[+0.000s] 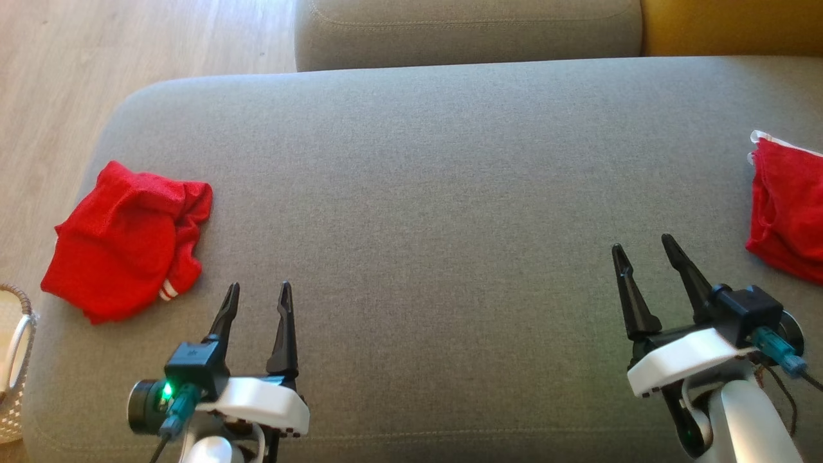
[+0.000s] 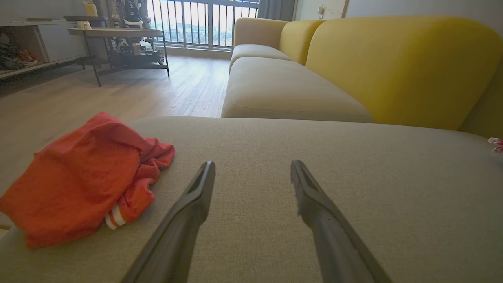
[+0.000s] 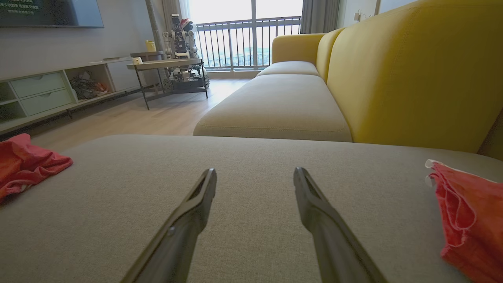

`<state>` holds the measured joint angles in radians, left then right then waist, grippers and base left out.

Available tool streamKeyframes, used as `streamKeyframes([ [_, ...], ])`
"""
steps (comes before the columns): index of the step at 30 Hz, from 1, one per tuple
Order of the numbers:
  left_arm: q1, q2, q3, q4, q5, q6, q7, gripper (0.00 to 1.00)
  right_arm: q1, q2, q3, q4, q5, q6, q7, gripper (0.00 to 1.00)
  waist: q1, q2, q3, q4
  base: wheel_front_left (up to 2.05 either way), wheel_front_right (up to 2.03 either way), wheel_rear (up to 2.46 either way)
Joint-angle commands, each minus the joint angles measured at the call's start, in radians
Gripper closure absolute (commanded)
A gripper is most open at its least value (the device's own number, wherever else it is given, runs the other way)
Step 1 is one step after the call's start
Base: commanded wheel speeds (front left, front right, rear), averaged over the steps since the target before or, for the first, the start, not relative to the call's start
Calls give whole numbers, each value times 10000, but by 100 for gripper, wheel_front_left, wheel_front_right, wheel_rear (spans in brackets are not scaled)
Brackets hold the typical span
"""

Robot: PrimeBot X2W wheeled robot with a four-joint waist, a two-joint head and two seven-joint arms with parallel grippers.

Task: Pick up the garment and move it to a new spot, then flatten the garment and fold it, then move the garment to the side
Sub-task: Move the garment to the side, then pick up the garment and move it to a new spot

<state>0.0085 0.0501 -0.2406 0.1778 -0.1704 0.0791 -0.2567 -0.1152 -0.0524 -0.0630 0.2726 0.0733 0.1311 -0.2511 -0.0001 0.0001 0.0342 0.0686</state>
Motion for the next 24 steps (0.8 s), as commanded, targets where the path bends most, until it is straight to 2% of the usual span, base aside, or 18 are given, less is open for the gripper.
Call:
streamKeyframes([
  [1, -267, 1, 293, -284, -53, 27, -51, 0, -205, 22, 181, -351, 73, -4, -105, 0, 1, -1, -1, -4, 0, 0, 0],
  [14, -297, 1, 256, -201, 4, -63, -51, 0, -209, 22, 8, -252, 295, -4, -106, 0, 1, -1, -39, 174, 0, 0, 0],
  [19, -327, 1, 279, -209, 60, -70, -51, 0, -168, 22, 73, -296, 531, -4, -106, 0, 1, -1, -61, 690, 0, 0, 0],
  [24, -289, 1, 520, -239, 230, -122, -51, 0, -107, 22, 400, -491, 738, -4, -106, 0, 1, -1, -164, 1513, 0, 0, 0],
])
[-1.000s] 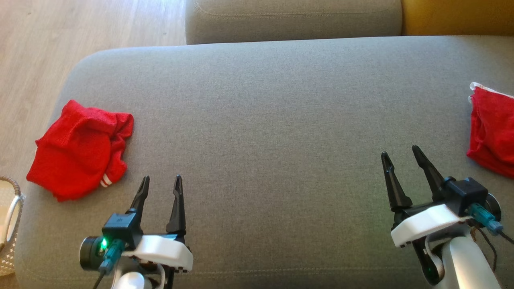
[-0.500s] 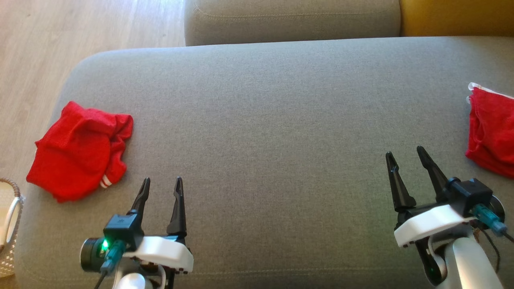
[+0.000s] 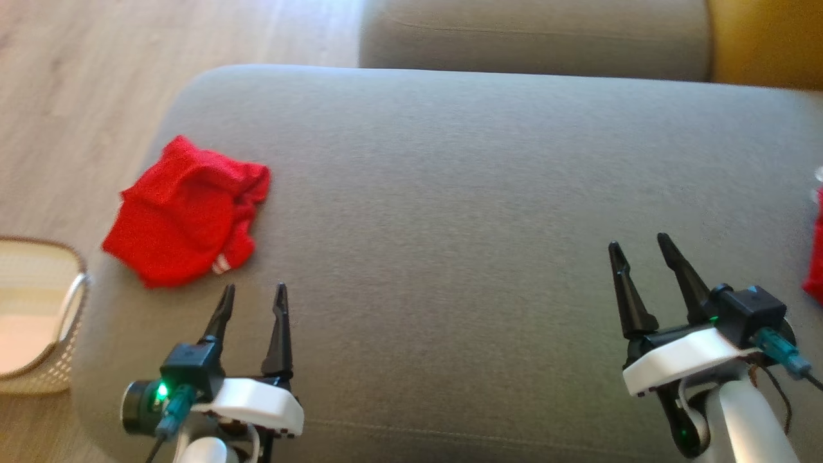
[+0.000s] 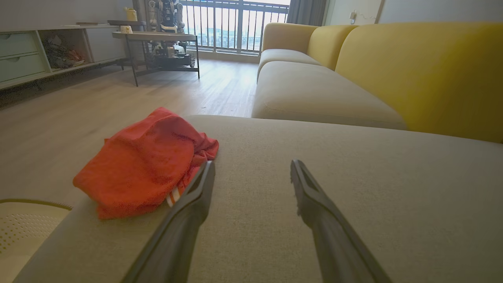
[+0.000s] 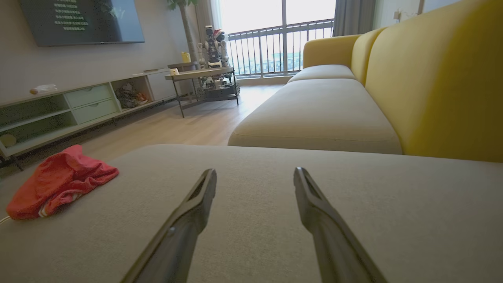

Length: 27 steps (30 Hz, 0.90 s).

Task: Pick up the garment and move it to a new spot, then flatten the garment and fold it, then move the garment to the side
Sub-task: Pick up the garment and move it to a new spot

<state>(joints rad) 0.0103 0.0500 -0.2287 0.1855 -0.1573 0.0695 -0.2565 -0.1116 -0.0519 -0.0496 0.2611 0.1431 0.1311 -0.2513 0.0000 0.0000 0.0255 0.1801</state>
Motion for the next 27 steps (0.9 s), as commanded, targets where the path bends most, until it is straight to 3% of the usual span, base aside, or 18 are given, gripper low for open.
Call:
streamKeyframes([
  [1, -274, 3, 478, -333, 145, -46, -53, 0, -130, 16, 356, -379, 73, -4, -104, 0, 0, 0, -114, 542, 0, 0, 0],
  [15, 336, 37, 1153, -728, 505, -313, -53, 0, 70, 16, 1005, -308, 433, -4, -105, 0, 0, 0, -330, 2271, 0, 0, 0],
  [27, 405, 17, 1432, -842, 425, -237, -53, 0, 56, 16, 1150, -220, 489, -4, -105, 0, 0, 0, -296, 2618, 0, 0, 0],
])
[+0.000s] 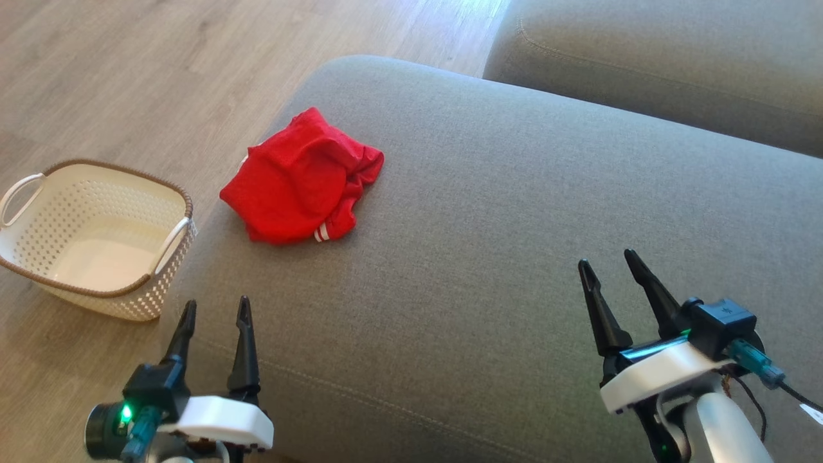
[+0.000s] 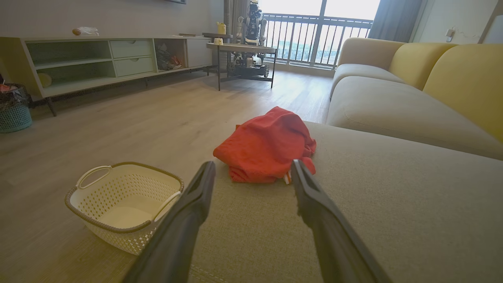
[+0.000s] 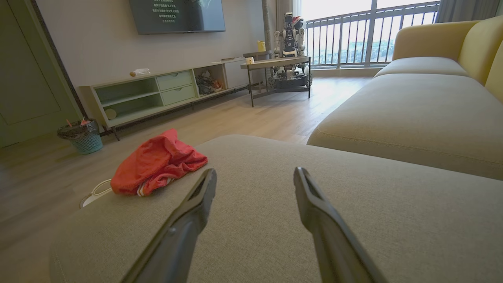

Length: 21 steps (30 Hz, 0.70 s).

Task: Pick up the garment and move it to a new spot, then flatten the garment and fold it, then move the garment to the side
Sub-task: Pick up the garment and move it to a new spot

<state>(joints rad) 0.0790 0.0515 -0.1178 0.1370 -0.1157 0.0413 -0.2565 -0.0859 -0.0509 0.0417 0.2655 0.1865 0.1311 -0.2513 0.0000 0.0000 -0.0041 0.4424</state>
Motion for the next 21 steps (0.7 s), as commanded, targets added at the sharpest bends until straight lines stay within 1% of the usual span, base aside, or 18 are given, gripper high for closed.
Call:
streamKeyframes([
  [1, -287, 1, 344, -378, 1, 54, -53, 0, -212, 7, 248, -259, 54, -4, -105, 0, 0, 0, 23, -20, 0, 0, 0],
  [7, -603, 42, 830, -502, -175, -65, -53, 0, -456, 7, 199, -320, -282, -4, -105, 0, 0, 0, 598, -346, 0, 0, 0],
  [10, -1019, 233, 1215, -494, -231, -177, -53, 0, -715, 7, 299, -400, -658, -4, -105, 0, 0, 0, 1116, -569, 0, 0, 0],
  [14, -1941, 776, 1635, -28, -316, -530, -53, 0, -1120, 7, 359, -530, -973, -4, -104, 0, 0, 0, 1892, -917, 0, 0, 0],
  [18, -3333, 1433, 1840, 909, -630, -1087, -21, 0, -1473, 7, 241, -785, -1294, -4, -58, 0, 0, 0, 2616, -1163, 0, 0, 0],
  [21, -4571, 1827, 1865, 1858, -1163, -1418, 480, 0, -1667, 7, 242, -1050, -1543, -4, 59, 0, 0, 0, 3107, -1321, 0, 0, 0],
])
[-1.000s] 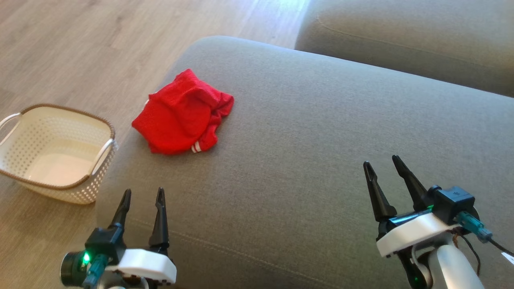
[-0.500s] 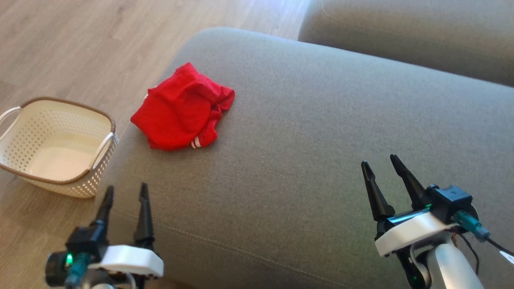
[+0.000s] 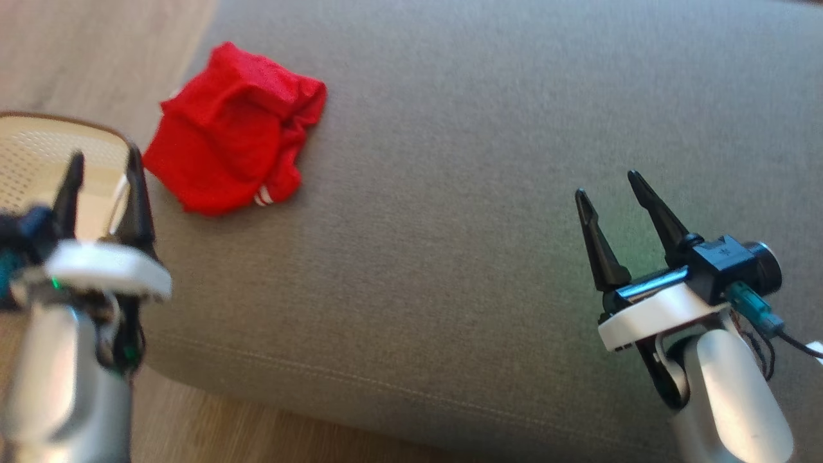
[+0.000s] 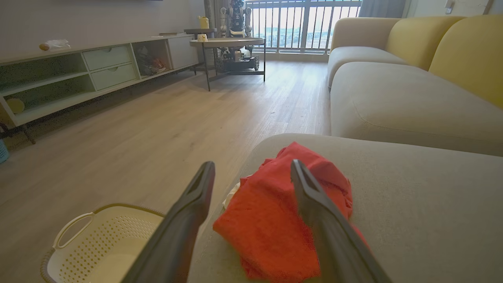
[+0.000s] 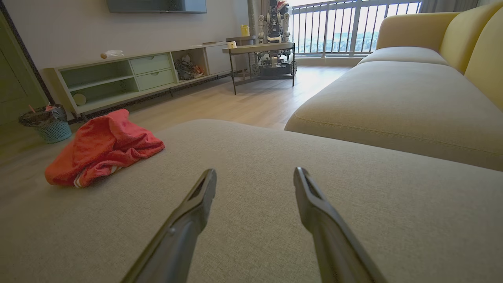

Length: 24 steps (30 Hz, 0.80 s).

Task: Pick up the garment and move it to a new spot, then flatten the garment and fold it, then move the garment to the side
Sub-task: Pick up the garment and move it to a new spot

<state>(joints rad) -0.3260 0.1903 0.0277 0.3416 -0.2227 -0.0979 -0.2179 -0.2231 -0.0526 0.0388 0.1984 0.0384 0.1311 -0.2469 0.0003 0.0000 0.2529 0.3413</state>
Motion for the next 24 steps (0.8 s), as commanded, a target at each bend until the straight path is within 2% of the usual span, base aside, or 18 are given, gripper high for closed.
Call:
streamKeyframes([
  [1, -908, 605, 310, 144, -208, -114, 317, 0, -352, 24, 272, -455, -125, -4, 53, 0, -3, 0, 650, -354, 0, 0, 0],
  [9, -3312, 1395, -371, 2856, -1249, -314, 2080, 0, -683, 24, 341, -1027, -436, -4, 397, 0, -3, 0, 1361, -792, 0, 0, 0],
  [18, -4521, 1806, -1416, 4958, -2377, -325, 2580, 0, -787, 24, 400, -1284, -481, -4, 522, 0, -3, 0, 1539, -1383, 0, 0, 0],
  [19, -4621, 1829, -1491, 5249, -2502, -325, 2674, 20, -778, 24, 407, -1298, -471, -4, 518, 0, -3, 0, 1545, -1440, 0, 0, 0],
  [20, -4726, 1873, -1527, 5547, -2593, -326, 2732, 83, -763, 24, 418, -1310, -466, -4, 513, 0, -3, 0, 1548, -1487, 0, 0, 0],
  [21, -4832, 1935, -1560, 5831, -2637, -326, 2738, 100, -745, 24, 426, -1315, -461, -4, 504, 0, -3, 0, 1545, -1531, 0, 0, 0],
  [24, -5106, 2088, -1576, 6461, -2629, -326, 2297, 100, -675, 24, 443, -1294, -436, -4, 478, 0, -3, 0, 1471, -1653, 0, 0, 0],
])
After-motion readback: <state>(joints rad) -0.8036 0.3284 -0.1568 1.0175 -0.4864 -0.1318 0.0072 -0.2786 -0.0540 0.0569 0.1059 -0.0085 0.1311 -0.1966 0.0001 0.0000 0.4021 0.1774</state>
